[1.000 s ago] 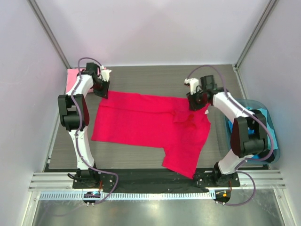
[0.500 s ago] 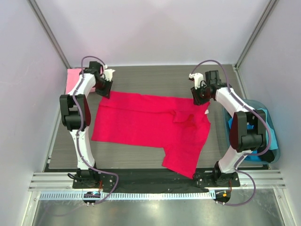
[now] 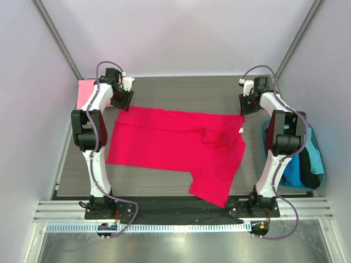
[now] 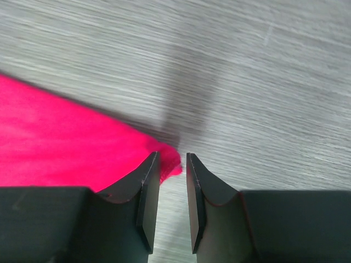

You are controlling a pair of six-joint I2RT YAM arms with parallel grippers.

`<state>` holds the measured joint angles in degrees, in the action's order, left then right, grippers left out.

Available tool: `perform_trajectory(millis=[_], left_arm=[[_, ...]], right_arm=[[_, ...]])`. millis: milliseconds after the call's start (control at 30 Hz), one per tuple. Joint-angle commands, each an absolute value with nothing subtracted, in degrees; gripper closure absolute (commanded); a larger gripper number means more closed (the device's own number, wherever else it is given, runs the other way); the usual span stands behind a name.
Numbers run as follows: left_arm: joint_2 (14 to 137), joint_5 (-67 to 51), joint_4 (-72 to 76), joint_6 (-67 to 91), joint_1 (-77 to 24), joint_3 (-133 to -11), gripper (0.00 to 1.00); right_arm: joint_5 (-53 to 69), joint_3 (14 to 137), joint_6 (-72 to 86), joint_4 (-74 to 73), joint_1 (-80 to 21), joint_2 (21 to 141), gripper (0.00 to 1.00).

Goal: Fold and stack the t-shirts
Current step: Fold the tshirt

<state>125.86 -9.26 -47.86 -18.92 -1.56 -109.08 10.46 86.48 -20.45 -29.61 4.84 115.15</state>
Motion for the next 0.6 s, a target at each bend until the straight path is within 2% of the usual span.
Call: perform_trajectory(millis=[0, 133, 300, 567], left_arm=[[126.12, -6.77, -47.37, -20.04, -1.14, -110.39, 0.51], [126.82, -5.98, -47.37, -20.30, -0.97, -110.83, 0.49], [127.35, -5.98, -47.55, -20.21, -0.88, -111.27, 0.41], [127.18, -5.19, -47.46, -19.60, -0.27, -111.10, 0.39]], right_arm=[[11.86, 90.35, -19.42, -30.94, 5.80, 115.84, 0.69], [13.97, 91.23, -19.51, -32.95, 6.15, 116.80, 0.67], [16.61, 90.70, -19.42, -34.45, 6.33, 118.30, 0.66], [17.23, 90.97, -19.16, -36.39, 6.59, 121.99, 0.66]])
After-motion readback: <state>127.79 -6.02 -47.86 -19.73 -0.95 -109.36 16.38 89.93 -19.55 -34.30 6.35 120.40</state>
